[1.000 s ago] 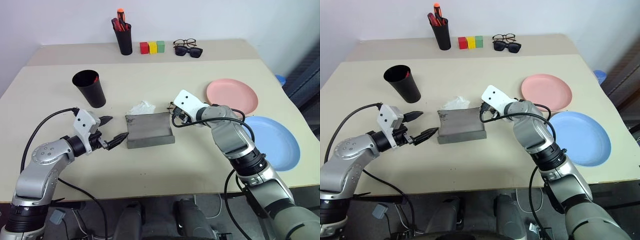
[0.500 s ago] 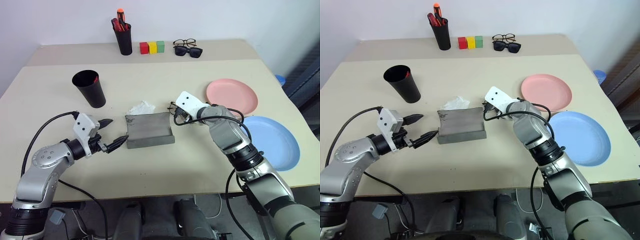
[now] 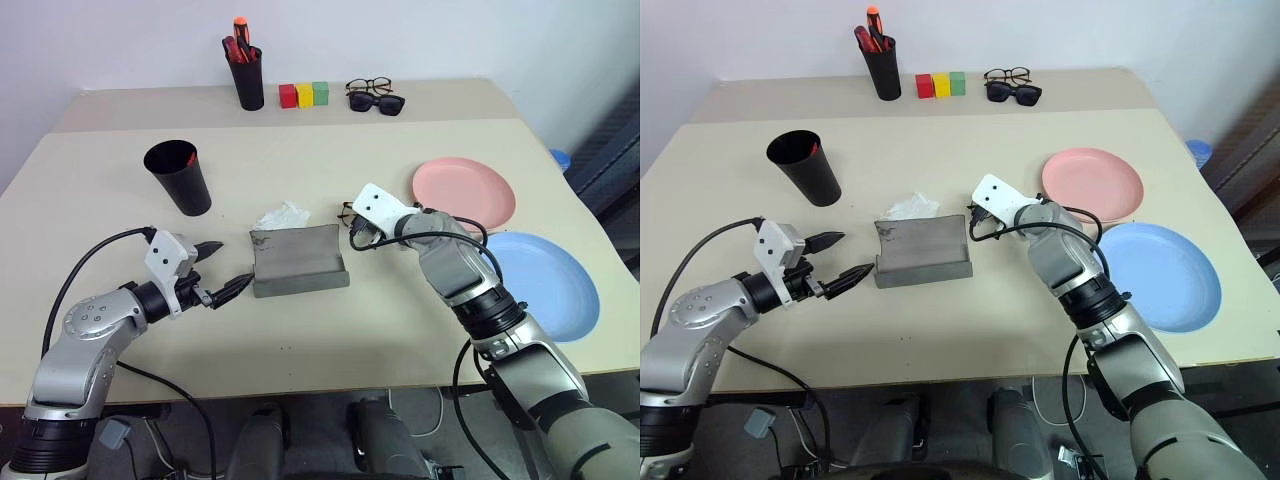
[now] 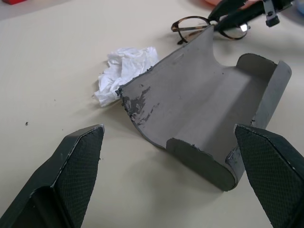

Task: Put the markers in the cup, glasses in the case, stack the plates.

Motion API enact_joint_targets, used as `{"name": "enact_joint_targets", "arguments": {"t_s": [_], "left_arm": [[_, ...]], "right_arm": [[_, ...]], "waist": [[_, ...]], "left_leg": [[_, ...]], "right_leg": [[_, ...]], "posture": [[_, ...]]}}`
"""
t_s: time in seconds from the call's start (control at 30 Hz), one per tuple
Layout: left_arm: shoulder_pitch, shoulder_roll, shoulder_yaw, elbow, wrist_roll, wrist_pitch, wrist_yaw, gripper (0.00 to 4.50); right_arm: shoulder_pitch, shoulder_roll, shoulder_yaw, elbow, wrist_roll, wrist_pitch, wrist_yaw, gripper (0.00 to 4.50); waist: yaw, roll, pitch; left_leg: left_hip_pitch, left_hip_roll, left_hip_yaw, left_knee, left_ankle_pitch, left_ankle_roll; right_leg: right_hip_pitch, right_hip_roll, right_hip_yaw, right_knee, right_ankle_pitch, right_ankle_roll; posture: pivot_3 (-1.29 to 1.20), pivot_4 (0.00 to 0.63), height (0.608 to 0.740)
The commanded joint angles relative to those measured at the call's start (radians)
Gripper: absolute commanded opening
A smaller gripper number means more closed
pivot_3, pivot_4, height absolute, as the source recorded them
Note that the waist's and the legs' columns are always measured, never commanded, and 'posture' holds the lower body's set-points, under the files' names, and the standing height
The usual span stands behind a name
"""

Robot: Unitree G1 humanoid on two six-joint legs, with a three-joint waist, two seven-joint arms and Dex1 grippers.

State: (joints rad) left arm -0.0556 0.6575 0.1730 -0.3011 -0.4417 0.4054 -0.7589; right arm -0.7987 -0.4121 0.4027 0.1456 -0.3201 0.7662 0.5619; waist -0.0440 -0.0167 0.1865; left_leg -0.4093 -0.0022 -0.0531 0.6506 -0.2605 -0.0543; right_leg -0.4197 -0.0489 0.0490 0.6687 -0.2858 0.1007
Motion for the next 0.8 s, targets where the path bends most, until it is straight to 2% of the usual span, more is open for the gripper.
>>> {"name": "enact_joint_targets", "arguments": {"t_s": [0.03,0.3,0.47,0.63,0.8], "left_arm": [[-0.016,0.006,0.011,-0.044,-0.007,0.000,0.005,4.50],[-0.017,0.008,0.020,-0.057,-0.007,0.007,0.019,4.50],[0.005,0.033,0.119,-0.017,-0.006,-0.004,0.047,4.50],[0.065,0.086,0.203,0.036,0.010,-0.037,0.014,4.50],[0.092,0.123,0.265,0.089,0.006,-0.061,-0.013,4.50]], "right_arm": [[-0.009,-0.007,-0.002,-0.008,-0.016,-0.013,-0.002,0.03],[-0.020,-0.025,0.008,-0.029,-0.044,-0.064,0.008,0.03],[-0.056,-0.073,-0.012,-0.165,0.022,-0.187,0.142,0.03],[-0.099,-0.037,-0.038,-0.283,0.116,-0.089,0.245,0.03],[-0.078,0.042,0.044,-0.377,0.144,0.013,0.269,0.03]], "waist": [[0.000,0.000,0.000],[0.000,0.000,0.000],[-0.002,0.000,0.000],[-0.007,0.000,0.000],[0.003,0.000,0.000]], "left_leg": [[0.000,0.000,0.000,0.000,0.000,0.000],[0.000,0.000,0.000,0.000,0.000,0.000],[0.000,0.000,0.000,0.000,0.000,0.000],[0.000,0.002,0.000,-0.001,0.000,0.000],[0.000,0.001,-0.001,-0.001,0.000,0.000]], "right_leg": [[0.000,0.000,0.000,0.000,0.000,0.000],[0.000,0.000,0.000,0.000,0.000,0.000],[0.000,0.000,0.000,0.000,0.000,0.000],[-0.001,0.001,0.000,0.000,0.000,0.000],[0.000,0.000,-0.001,0.000,0.000,0.000]], "posture": [[0.00,0.150,0.740],[0.00,0.150,0.740],[0.00,0.150,0.740],[0.00,0.150,0.740],[0.00,0.150,0.740]]}}
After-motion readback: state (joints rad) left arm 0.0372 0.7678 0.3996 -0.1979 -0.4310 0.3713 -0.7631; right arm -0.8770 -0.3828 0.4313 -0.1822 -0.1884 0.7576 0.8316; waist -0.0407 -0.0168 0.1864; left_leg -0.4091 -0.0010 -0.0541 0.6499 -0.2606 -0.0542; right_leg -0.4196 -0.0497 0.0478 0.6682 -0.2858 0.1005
